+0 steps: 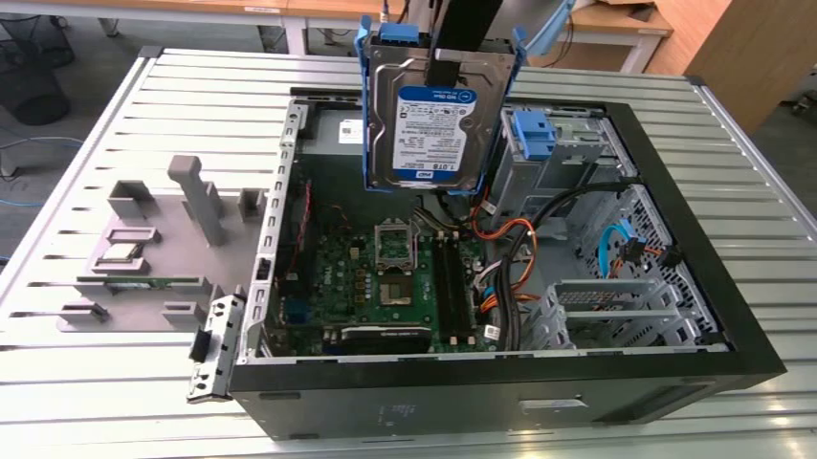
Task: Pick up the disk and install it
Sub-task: 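Pick up the disk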
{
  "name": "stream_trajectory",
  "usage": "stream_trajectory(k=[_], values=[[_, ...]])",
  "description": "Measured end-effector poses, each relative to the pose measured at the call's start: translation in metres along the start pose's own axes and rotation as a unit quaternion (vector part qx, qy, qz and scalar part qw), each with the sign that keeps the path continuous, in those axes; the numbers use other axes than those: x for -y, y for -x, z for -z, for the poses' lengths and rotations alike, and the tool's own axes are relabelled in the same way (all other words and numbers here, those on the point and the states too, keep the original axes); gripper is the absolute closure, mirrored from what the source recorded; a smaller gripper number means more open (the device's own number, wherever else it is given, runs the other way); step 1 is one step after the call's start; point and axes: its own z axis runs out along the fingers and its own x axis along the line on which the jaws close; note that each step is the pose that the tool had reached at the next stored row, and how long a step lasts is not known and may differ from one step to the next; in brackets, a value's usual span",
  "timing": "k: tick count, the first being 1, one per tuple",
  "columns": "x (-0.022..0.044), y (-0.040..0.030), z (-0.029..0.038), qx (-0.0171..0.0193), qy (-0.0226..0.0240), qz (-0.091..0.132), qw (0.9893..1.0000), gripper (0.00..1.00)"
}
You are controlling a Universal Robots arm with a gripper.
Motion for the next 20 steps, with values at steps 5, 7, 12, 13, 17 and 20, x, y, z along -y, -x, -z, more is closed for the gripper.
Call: stream_trajectory(k=[5, 7, 12, 13, 17, 20], values=[[0.0, -0.0009, 0.0001, -0.0003, 0.0, 0.0, 1.0, 0.65], [0.0001, -0.0018, 0.0001, -0.0006, 0.0, 0.0, 1.0, 0.65], [0.0002, -0.0042, 0.0002, -0.0011, -0.0001, 0.0, 1.0, 0.65], [0.0002, -0.0046, 0.0003, -0.0013, 0.0, 0.0, 1.0, 0.65], [0.0003, -0.0068, 0.0003, -0.0016, -0.0001, 0.0, 1.0, 0.65], [0.0003, -0.0084, 0.0004, -0.0018, -0.0001, 0.0, 1.0, 0.65]])
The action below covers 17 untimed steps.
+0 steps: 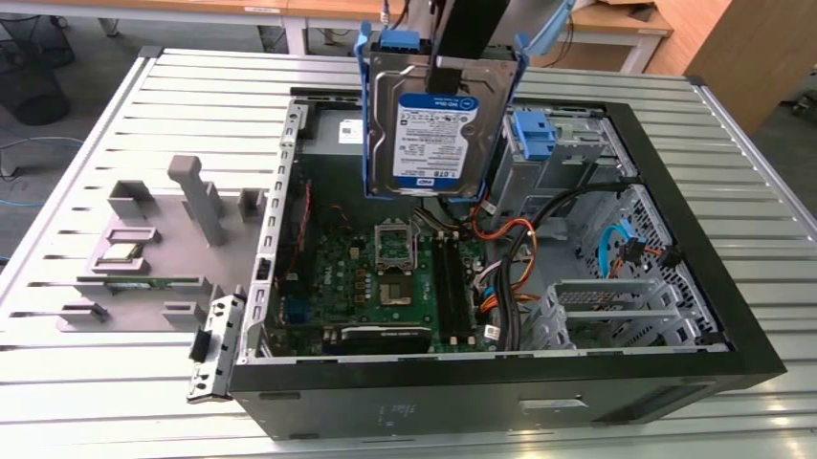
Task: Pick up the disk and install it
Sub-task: 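Pick up the disk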
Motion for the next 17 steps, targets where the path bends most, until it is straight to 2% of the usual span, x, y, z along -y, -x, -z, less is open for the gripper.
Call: stream_trajectory(k=[10, 17], values=[[0.0001, -0.0019, 0.0001, -0.0002, 0.0, 0.0, 1.0, 0.65], [0.0003, -0.0061, 0.0003, -0.0004, 0.0, 0.0, 1.0, 0.65]])
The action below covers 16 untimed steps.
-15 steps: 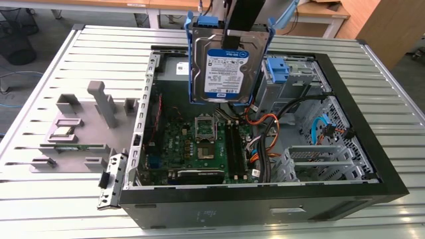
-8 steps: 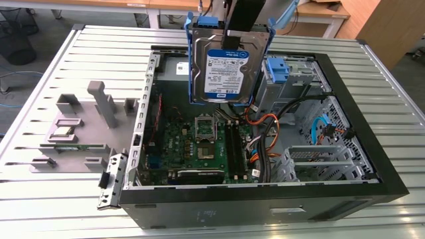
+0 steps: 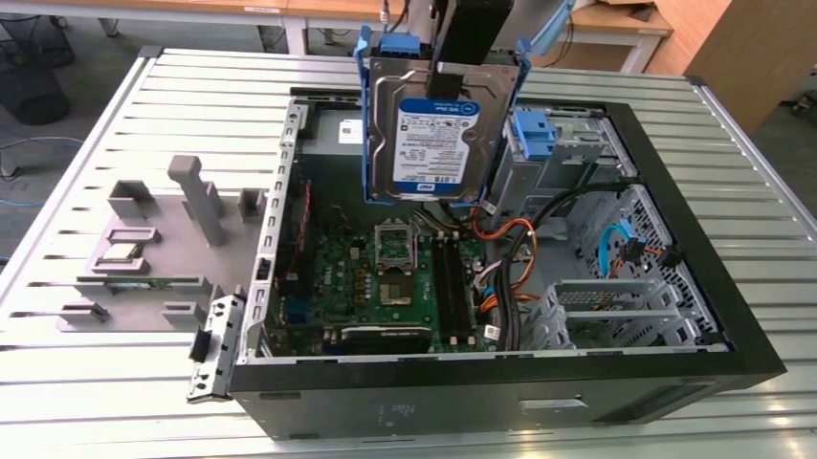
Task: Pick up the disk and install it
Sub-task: 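Pick up the disk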
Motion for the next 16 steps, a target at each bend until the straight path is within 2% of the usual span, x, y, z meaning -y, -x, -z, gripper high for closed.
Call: stream_trajectory(k=[7, 16], values=[[0.0001, -0.0027, 0.0001, -0.0004, 0.0, 0.0, 1.0, 0.65], [0.0019, -0.0028, 0.0002, -0.0004, 0.0, 0.0, 1.0, 0.65]])
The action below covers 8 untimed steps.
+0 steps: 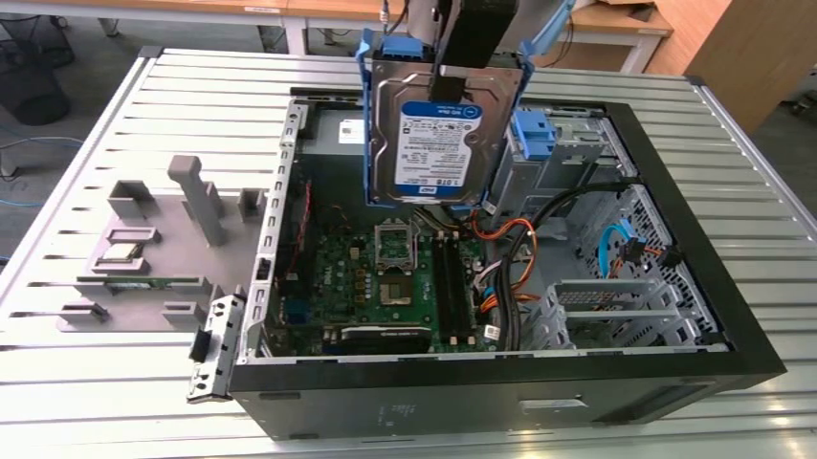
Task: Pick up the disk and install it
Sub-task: 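Pick up the disk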
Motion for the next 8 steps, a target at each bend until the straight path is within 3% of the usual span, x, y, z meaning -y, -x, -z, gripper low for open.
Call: stream_trajectory(k=[8], values=[[0.0085, 0.0004, 0.0004, 0.0, 0.0, 0.0, 1.0, 0.65]])
